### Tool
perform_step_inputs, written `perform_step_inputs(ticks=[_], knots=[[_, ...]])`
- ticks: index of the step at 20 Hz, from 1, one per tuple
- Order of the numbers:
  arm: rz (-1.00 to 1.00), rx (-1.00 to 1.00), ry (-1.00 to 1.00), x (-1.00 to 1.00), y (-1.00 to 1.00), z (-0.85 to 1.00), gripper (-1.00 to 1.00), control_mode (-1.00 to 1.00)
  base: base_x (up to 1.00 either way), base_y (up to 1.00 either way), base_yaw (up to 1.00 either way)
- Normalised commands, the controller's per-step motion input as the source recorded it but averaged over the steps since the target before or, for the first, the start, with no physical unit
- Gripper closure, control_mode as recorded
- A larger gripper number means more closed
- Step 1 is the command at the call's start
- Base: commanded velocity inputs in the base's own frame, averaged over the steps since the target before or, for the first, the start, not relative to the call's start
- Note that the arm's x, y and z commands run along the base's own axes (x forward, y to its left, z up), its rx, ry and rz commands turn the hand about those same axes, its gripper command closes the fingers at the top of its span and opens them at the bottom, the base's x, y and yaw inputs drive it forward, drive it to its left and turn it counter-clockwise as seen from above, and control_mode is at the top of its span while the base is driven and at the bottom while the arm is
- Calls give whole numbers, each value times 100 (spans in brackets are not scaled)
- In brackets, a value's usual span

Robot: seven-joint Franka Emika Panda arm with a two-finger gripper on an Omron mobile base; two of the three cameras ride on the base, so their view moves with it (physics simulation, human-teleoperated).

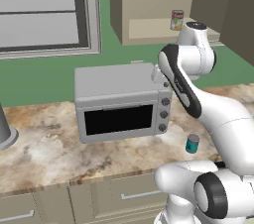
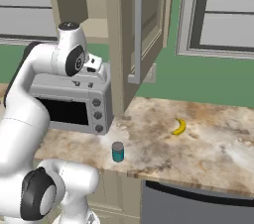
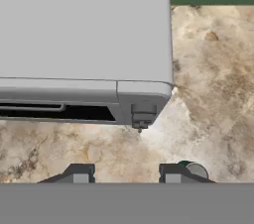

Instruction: Restock the canned food cabinet by taking the new fresh canned food from the counter and placing it in the cabinet. Then, take the old canned food from the cabinet and place it on the counter.

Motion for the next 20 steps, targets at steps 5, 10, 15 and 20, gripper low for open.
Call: perform_step_inputs(ticks=[5,10,15,20], knots=[[-5,1,3,-37,-27,-31,-100,-100,0,0,0],[-9,7,26,-41,-68,-71,-100,-100,0,0,0],[-8,0,35,-5,-44,-92,-100,-100,0,0,0],[-1,-1,28,0,-8,-75,-100,-100,0,0,0]])
